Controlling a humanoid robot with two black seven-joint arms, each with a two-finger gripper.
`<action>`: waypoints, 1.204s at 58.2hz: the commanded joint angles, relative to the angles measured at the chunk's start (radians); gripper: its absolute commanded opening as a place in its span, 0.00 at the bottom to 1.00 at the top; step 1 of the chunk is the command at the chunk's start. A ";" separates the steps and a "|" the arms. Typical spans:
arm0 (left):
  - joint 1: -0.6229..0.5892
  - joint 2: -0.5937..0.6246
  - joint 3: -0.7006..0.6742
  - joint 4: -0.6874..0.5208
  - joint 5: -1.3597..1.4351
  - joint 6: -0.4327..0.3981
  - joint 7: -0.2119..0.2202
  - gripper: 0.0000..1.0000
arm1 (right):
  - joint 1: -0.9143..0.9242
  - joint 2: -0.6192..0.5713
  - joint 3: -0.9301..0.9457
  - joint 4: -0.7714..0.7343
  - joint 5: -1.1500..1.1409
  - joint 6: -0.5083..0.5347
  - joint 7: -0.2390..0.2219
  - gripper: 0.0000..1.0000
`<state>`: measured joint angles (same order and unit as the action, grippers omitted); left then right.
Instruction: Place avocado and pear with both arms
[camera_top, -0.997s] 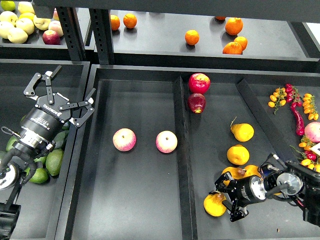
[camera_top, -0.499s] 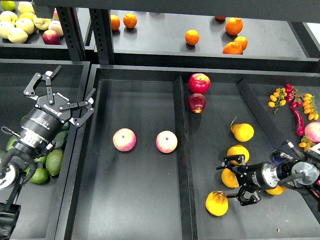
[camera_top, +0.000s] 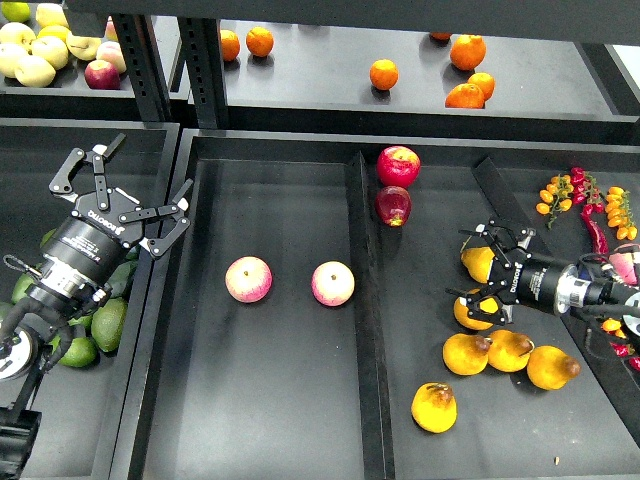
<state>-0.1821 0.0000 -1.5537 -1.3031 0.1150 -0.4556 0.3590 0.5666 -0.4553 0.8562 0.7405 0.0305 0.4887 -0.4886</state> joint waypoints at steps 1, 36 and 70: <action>0.001 0.000 0.000 -0.004 0.000 0.000 0.002 1.00 | -0.040 0.099 0.131 0.003 0.000 0.000 0.000 0.99; 0.001 0.000 0.004 -0.013 -0.001 0.018 -0.015 1.00 | -0.134 0.455 0.593 0.013 0.002 0.000 0.251 0.99; 0.042 0.000 0.003 -0.016 -0.001 0.069 -0.018 1.00 | -0.448 0.455 0.557 0.250 -0.006 0.000 0.324 0.99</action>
<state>-0.1547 0.0000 -1.5538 -1.3177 0.1134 -0.4037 0.3415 0.1997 0.0000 1.4170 0.9375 0.0265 0.4886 -0.1630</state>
